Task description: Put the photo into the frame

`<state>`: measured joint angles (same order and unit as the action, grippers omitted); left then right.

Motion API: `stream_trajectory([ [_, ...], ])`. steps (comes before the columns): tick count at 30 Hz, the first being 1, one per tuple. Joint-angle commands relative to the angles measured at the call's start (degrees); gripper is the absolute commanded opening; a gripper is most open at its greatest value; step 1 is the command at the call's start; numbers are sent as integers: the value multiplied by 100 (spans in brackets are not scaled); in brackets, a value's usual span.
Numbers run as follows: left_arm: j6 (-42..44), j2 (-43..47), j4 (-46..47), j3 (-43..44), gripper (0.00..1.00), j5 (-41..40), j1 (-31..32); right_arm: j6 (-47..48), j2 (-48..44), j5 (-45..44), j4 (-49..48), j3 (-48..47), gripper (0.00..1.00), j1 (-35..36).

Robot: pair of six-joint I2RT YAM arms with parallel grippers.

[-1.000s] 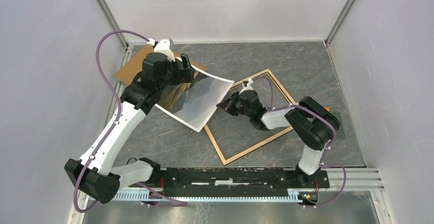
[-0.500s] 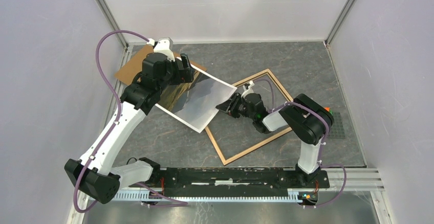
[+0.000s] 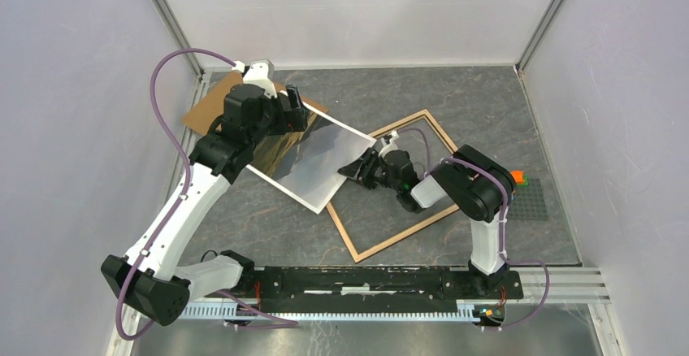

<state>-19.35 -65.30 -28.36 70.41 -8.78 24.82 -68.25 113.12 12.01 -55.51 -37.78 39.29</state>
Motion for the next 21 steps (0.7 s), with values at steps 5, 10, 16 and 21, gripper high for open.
stream_trajectory([
  [5,204,155,243,25,100,51,-47,-21,212,-136,-357,-673,38,158],
  [10,204,205,248,25,100,13,-42,503,-320,-323,406,-583,0,81],
  [16,188,393,225,38,100,31,-47,2693,-2781,-1154,3415,-34,0,-737],
  [21,104,519,218,65,100,165,-40,4826,-4510,-2861,7307,-1312,0,-1652],
])
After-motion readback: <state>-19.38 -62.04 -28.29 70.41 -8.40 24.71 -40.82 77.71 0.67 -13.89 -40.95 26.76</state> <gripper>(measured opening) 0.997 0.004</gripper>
